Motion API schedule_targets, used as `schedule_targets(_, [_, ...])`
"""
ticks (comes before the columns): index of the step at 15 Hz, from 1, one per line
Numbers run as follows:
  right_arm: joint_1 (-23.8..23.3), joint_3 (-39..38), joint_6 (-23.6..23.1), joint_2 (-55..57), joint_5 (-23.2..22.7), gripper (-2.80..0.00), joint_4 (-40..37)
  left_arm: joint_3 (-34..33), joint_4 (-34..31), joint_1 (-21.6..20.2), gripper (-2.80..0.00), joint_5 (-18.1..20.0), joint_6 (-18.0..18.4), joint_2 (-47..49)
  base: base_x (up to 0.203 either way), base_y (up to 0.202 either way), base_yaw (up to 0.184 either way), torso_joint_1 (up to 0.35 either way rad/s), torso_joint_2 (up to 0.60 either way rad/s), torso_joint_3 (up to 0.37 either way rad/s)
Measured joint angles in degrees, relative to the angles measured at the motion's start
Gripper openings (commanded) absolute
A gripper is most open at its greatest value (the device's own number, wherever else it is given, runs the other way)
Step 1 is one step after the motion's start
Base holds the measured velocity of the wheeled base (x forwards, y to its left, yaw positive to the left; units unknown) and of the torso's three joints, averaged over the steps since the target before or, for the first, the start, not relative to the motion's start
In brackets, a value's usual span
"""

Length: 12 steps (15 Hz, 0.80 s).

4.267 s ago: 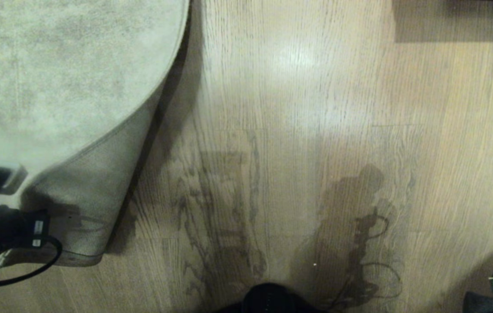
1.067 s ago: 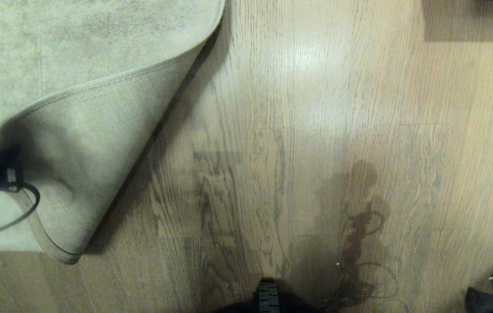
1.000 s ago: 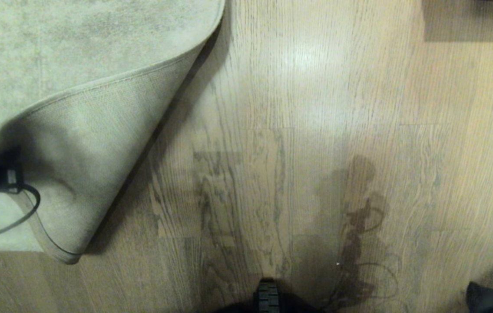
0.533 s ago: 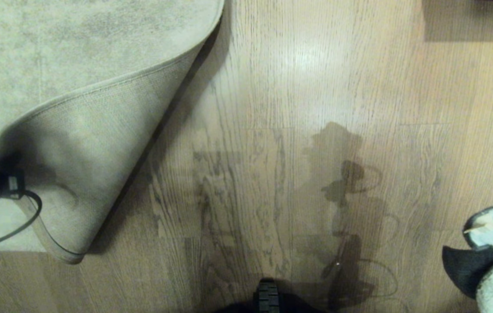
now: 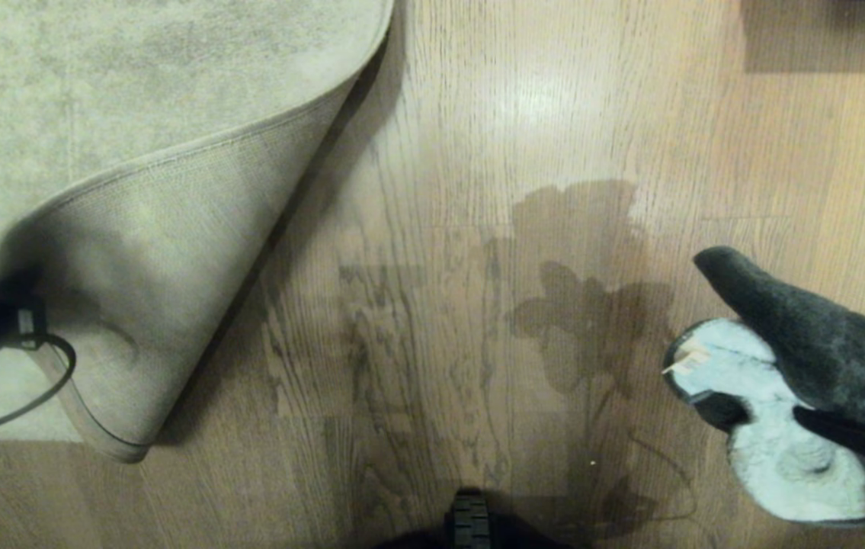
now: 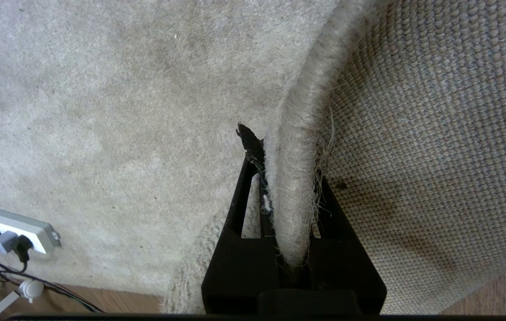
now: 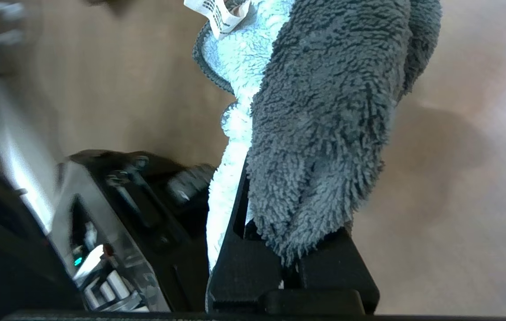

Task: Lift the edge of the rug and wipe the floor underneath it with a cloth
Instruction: Wipe the floor under the carpet with a rag

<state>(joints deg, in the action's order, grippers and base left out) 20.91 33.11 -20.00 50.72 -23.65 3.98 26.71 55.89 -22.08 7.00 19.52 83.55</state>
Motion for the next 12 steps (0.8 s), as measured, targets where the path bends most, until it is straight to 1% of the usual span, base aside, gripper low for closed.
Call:
schedule_targets(2, [7.27, 1.86, -0.05, 6.98, 2.94, -2.80, 4.61, 0.07, 0.02, 0.04, -2.80, 0.00, 0.02, 0.15, 0.000, 0.000, 0.000, 0.000, 0.00, 0.000])
schedule_targets(6, [20.91, 5.51, 0.16, 23.05, 8.28, -2.80, 18.13, 0.21, 0.02, 0.04, -2.80, 0.00, -0.01, 0.21, 0.000, 0.000, 0.000, 0.000, 0.00, 0.000])
schedule_targets(10, [30.48, 9.72, 0.72, 39.31, 12.27, -2.80, 32.70, 0.21, 0.02, 0.06, -2.80, -0.04, 0.02, 0.43, 0.000, 0.000, 0.000, 0.000, 0.00, 0.000])
schedule_targets(12, [34.59, 12.09, 2.03, 47.16, 15.53, -2.80, 40.90, 0.18, 0.05, 0.12, -2.80, -0.09, 0.13, 0.57, 0.000, 0.000, 0.000, 0.000, 0.00, 0.000])
